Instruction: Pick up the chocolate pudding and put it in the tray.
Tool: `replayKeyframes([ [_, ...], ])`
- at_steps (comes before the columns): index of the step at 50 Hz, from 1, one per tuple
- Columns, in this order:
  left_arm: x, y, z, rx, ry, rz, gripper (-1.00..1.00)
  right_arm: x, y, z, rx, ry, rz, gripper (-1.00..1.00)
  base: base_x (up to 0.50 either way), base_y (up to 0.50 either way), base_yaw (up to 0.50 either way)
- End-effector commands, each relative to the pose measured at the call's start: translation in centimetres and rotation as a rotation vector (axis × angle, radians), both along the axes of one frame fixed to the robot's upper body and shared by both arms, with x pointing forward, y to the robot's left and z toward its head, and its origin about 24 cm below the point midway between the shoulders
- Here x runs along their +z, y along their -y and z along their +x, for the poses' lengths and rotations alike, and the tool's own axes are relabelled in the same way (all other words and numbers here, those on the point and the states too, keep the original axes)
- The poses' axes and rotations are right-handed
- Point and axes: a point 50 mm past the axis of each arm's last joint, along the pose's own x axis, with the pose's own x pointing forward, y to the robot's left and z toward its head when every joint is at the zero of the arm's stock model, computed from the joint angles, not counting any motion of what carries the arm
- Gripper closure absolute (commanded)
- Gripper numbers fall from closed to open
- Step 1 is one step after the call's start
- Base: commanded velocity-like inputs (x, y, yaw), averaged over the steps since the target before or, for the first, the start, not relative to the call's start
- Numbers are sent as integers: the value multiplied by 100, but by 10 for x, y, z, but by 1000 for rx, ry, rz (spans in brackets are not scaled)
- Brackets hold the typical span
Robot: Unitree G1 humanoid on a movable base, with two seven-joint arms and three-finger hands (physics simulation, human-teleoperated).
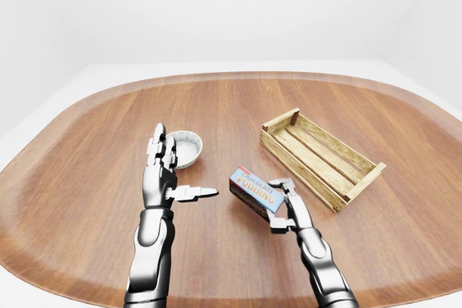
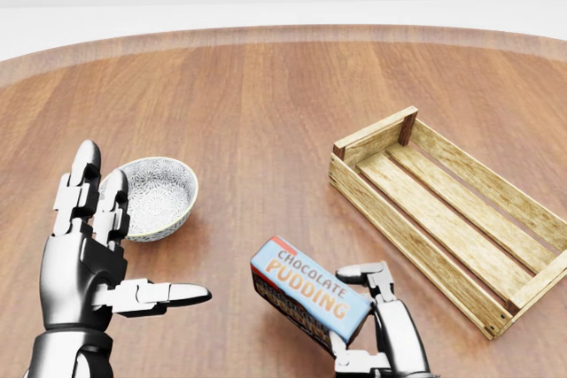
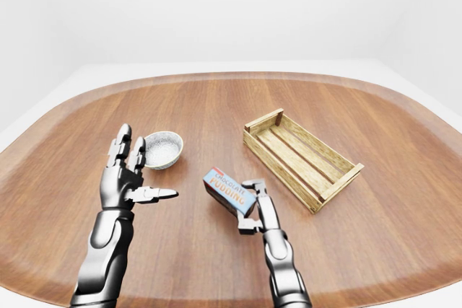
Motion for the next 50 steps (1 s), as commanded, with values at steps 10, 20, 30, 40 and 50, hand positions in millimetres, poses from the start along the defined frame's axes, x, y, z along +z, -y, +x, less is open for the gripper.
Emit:
replayKeyframes([
  [10, 1, -1, 0, 0, 7, -6, -100, 70, 4, 5, -7, 303, 76, 100, 0, 0, 0],
  [20, 1, -1, 0, 0, 7, -6, -100, 84, 2, 2, 6, 363, 77, 100, 0, 0, 0],
  [30, 1, -1, 0, 1, 7, -6, -100, 91, 3, 3, 5, 393, 72, 100, 0, 0, 0],
  [40, 1, -1, 0, 1, 7, -6, -100, 106, 6, 6, 3, 455, 67, 100, 0, 0, 0],
  [50, 1, -1, 0, 0, 7, -6, -100, 124, 18, 13, -23, 532, 62, 100, 0, 0, 0],
])
